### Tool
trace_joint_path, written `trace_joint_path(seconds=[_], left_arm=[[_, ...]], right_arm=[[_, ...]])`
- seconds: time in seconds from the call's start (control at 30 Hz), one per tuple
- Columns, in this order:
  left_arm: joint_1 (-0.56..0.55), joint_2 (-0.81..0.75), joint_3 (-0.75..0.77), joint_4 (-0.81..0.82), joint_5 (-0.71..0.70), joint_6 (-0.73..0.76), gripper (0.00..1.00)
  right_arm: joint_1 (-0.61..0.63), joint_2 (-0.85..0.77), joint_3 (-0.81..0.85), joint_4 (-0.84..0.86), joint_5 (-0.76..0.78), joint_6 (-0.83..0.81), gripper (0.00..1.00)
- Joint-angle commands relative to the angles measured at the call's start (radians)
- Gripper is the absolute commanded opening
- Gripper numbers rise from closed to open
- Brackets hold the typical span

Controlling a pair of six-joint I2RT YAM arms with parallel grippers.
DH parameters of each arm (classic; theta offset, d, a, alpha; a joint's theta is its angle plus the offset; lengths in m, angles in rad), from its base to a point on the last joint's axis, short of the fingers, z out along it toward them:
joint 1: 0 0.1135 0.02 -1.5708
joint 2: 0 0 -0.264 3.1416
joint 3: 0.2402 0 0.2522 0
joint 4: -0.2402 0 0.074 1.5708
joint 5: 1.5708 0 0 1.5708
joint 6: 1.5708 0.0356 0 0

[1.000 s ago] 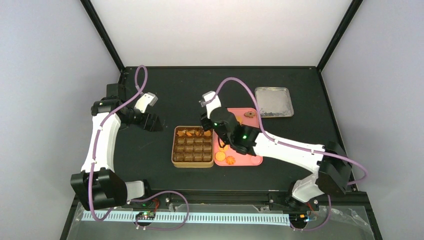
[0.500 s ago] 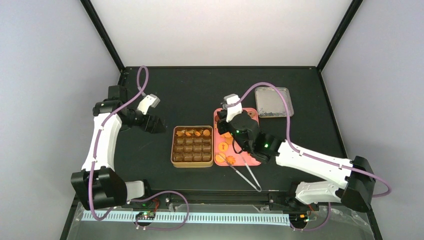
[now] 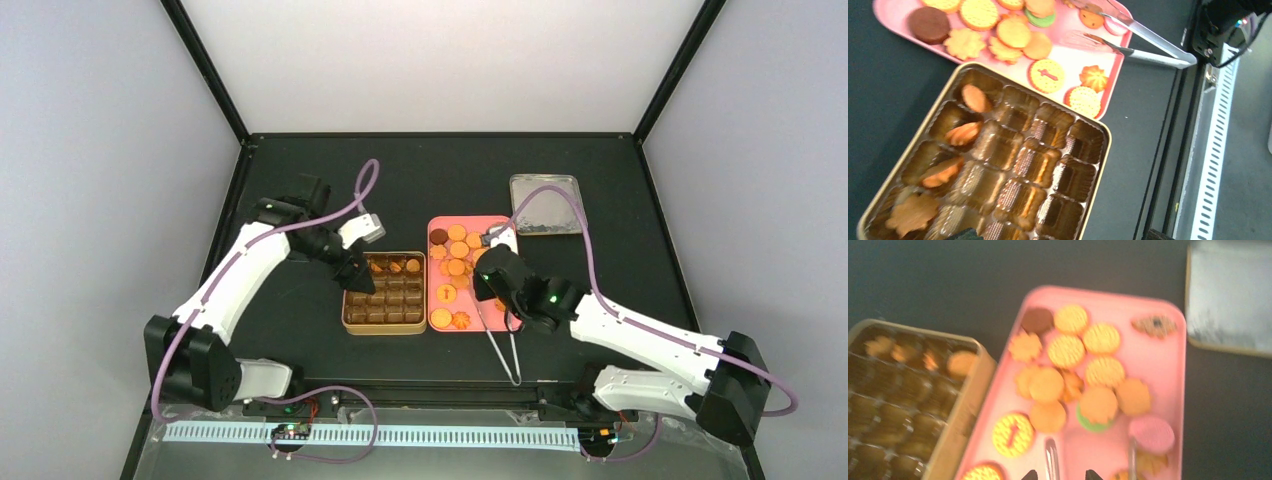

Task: Pack the cookies
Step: Pick up the clamp from the plate.

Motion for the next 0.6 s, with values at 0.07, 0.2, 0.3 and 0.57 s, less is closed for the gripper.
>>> trace_joint_path(seconds=[0.07, 0.2, 0.3, 0.57], left_arm=[[-0.103, 0.081, 0.043, 0.031, 0.018, 0.036, 0.88], [-0.119, 0.091, 0.056, -0.003, 0.004, 0.052, 0.88], [-0.119, 0.089, 0.061, -0.033, -0.021, 0.068, 0.87], [-0.119, 0.067, 0.051, -0.046, -0.042, 0.083, 0.87]], right_arm=[[-0.036, 0.067, -0.033, -0.263, -0.092, 0.209, 0.30], [-0.038, 0.143, -0.027, -0.332, -0.067, 0.265, 0.30], [-0.039, 0.161, -0.045, -0.337, -0.072, 0.291, 0.30], [-0.039, 0.128, -0.124, -0.328, -0.089, 0.320, 0.30]])
